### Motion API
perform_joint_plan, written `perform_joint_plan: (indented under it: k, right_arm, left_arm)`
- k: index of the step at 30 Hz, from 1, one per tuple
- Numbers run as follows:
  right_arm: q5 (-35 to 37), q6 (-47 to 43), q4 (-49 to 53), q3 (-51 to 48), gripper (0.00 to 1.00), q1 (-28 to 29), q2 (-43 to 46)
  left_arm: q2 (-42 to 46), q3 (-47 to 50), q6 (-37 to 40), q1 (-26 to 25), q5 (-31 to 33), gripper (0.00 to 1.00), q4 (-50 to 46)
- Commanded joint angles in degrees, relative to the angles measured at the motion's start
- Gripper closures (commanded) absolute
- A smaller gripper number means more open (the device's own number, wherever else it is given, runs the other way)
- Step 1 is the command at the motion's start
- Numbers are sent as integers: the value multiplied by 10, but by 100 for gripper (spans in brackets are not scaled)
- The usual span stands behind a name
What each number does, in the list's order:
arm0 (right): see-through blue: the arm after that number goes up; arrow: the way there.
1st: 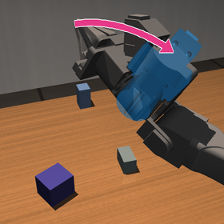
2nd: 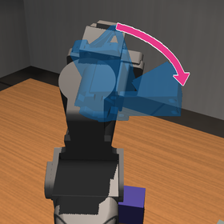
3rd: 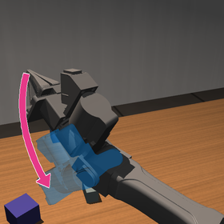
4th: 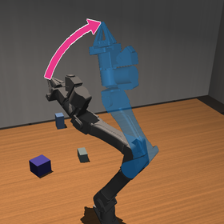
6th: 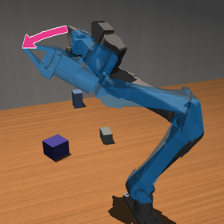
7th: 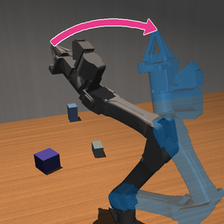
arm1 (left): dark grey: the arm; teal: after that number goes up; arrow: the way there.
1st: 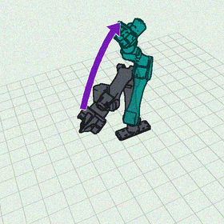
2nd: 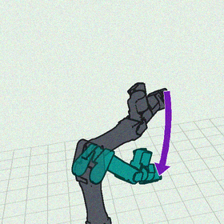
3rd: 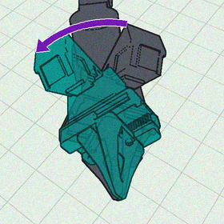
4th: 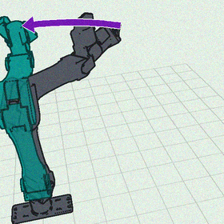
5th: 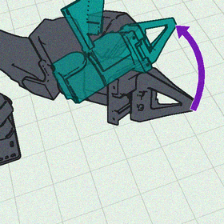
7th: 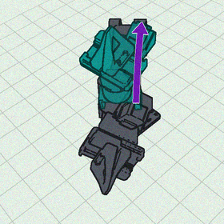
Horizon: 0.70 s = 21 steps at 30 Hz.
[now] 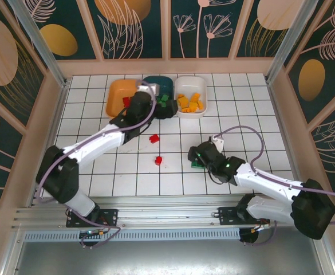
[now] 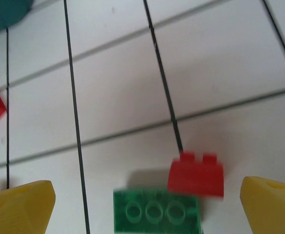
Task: Sort the legos into containers by color
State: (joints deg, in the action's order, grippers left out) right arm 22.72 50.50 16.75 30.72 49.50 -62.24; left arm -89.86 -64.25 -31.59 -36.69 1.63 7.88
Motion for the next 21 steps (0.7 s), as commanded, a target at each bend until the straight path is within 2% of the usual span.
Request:
perform_joint_plan:
  k: [1, 6, 11, 14, 21]
  right_arm:
    - [29, 99, 57, -7, 1, 39, -18]
    - [-3, 102, 43, -4, 1, 45, -68]
    - [11, 85, 28, -3, 5, 47, -101]
    - [1, 47, 9, 12, 9, 41, -123]
    - [4, 25, 12, 38, 9, 40, -184]
  left_arm:
    - [26, 94, -38, 8, 42, 1, 42]
    - [69, 173, -54, 9, 47, 1, 41]
    - [105, 215, -62, 10, 53, 1, 46]
    - [114, 216, -57, 10, 58, 2, 36]
    - [131, 213, -49, 11, 67, 1, 19]
